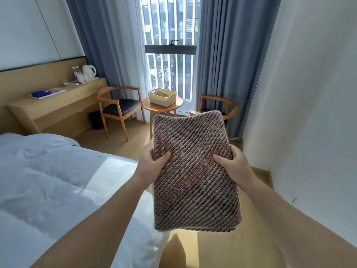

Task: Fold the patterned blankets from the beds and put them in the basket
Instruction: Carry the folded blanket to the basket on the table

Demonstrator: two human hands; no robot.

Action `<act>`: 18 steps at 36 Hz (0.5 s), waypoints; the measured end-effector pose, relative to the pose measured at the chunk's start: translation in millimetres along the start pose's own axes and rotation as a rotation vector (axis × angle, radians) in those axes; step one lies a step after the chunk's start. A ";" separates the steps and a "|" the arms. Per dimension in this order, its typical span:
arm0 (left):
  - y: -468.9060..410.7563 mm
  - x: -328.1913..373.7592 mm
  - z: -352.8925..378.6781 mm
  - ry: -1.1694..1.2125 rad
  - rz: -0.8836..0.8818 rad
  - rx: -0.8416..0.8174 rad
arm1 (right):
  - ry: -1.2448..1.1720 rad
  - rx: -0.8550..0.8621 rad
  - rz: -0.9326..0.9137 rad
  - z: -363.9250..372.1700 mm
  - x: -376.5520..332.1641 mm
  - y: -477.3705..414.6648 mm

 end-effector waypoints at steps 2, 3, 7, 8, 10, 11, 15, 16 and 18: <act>-13.8 0.4 11.7 0.019 -0.006 -0.028 | 0.021 0.011 -0.005 -8.3 3.9 -12.5; -26.0 0.7 20.3 0.019 -0.009 -0.041 | 0.033 0.020 -0.004 -14.2 7.0 -23.4; -83.8 -3.3 45.2 0.029 -0.033 -0.076 | 0.063 0.060 0.000 -29.3 17.8 -71.7; -99.8 -5.1 50.0 0.033 -0.038 -0.085 | 0.069 0.065 0.000 -31.3 20.5 -85.0; -133.5 -8.9 58.8 0.043 -0.048 -0.115 | 0.084 0.077 0.006 -34.4 25.3 -114.2; -150.6 -10.1 62.2 0.046 -0.051 -0.132 | 0.093 0.082 0.009 -35.0 27.3 -129.9; -223.7 -14.2 68.5 0.056 -0.073 -0.165 | 0.114 0.107 0.011 -30.8 31.0 -196.6; -241.5 -14.4 68.4 0.062 -0.075 -0.163 | 0.115 0.109 0.013 -28.6 31.2 -213.0; -275.8 -14.4 67.7 0.074 -0.076 -0.163 | 0.114 0.107 0.019 -24.0 32.0 -244.8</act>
Point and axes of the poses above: each hand's wrist, its own y-axis away from the middle knuckle, its own z-axis out of the palm, x = y × z, the point moved 4 cm from there along -y, towards the middle knuckle, and after that the axes turned 2 degrees about y, right-handed, at the moved point
